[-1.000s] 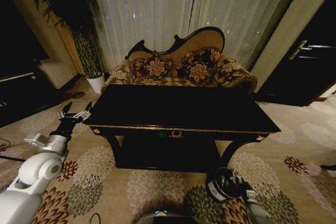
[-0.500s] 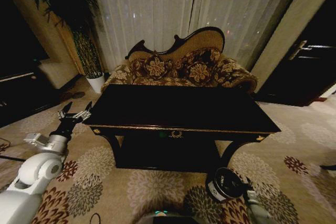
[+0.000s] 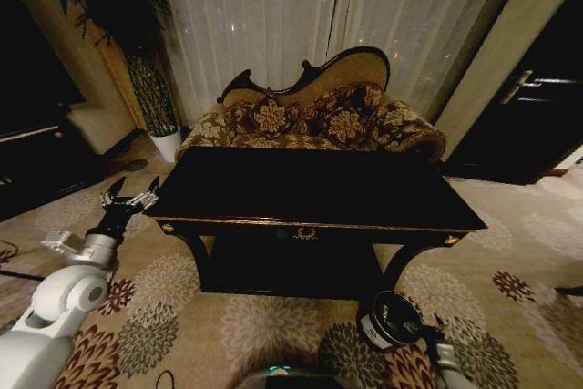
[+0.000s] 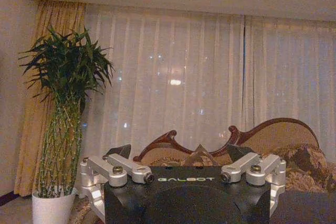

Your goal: Move to the front of the table and place the trash on the table into the trash bin.

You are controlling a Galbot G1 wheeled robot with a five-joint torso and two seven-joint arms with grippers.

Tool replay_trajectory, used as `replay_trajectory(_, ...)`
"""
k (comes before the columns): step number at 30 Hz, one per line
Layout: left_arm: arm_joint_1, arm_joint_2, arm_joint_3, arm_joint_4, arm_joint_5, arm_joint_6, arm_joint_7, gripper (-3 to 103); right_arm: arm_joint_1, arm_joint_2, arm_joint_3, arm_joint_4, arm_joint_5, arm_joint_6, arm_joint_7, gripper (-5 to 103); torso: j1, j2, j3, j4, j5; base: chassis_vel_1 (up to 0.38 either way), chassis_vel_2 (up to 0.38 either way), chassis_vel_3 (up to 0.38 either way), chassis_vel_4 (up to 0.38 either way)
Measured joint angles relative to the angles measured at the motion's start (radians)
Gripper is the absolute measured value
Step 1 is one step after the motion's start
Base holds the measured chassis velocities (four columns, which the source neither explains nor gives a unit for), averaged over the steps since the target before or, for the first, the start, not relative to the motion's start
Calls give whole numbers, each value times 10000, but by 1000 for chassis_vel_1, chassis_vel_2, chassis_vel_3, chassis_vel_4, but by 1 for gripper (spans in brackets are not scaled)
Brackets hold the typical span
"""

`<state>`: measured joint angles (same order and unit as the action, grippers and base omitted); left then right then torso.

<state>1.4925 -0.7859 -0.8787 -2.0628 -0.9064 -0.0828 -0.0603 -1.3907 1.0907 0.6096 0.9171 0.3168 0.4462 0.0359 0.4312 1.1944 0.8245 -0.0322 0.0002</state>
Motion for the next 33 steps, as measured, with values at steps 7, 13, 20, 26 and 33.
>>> replay_trajectory(7,0,0,0,0,0,0,0,100,-942,-72,356,804,-222,702,-19,100,0,0,0,-1,-3,0,0,0,0)
replay_trajectory(13,0,0,0,0,0,0,0,100,-1986,286,779,1922,-358,1255,-30,100,0,1,0,-1,-1,0,0,0,0)
replay_trajectory(20,0,0,0,0,0,0,0,100,-3259,424,1573,3589,-62,1526,145,100,0,1,0,0,-3,0,0,0,0)
replay_trajectory(26,0,0,0,0,0,0,0,100,-4210,559,2147,4693,337,1770,158,100,-1,1,0,-1,-3,0,0,0,0)
replay_trajectory(33,0,0,0,0,0,0,0,100,-5028,752,2632,6068,609,1744,330,100,0,1,1,-1,-3,0,0,0,0)
